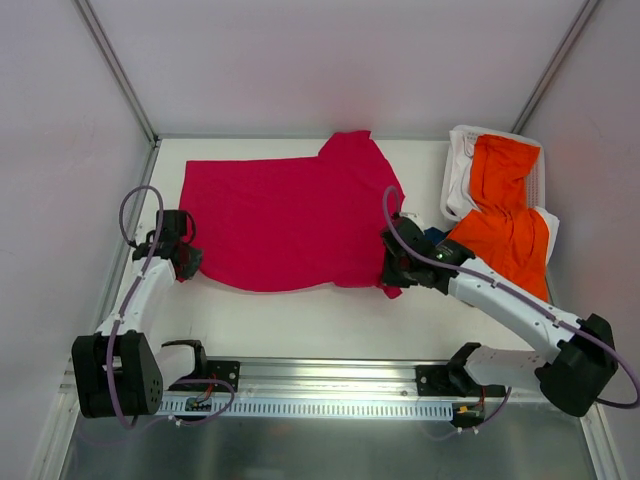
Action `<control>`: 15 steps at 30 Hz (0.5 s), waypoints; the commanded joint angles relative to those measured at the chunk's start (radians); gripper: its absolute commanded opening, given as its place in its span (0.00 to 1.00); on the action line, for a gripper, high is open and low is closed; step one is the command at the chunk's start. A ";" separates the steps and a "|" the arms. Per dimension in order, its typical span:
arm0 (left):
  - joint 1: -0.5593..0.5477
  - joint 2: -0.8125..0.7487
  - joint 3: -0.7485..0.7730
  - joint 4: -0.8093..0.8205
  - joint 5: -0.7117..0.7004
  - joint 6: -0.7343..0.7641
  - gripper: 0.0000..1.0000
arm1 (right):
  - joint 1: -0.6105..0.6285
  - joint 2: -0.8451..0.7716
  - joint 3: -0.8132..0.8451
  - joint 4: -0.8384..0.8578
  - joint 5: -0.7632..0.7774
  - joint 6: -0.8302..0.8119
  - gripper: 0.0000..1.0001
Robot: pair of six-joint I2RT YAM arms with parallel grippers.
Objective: Fold and stack the t-shirts
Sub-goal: Grap the side of the flattened tshirt closest away from the robot with both arms, then fold the flattened tshirt in 1/3 of the way
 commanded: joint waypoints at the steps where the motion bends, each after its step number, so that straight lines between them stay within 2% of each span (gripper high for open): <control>1: 0.006 0.009 0.065 -0.041 -0.015 0.015 0.00 | -0.027 0.052 0.132 -0.072 0.021 -0.074 0.01; 15: 0.006 0.299 0.343 -0.031 -0.052 -0.053 0.00 | -0.153 0.497 0.586 -0.072 0.015 -0.233 0.00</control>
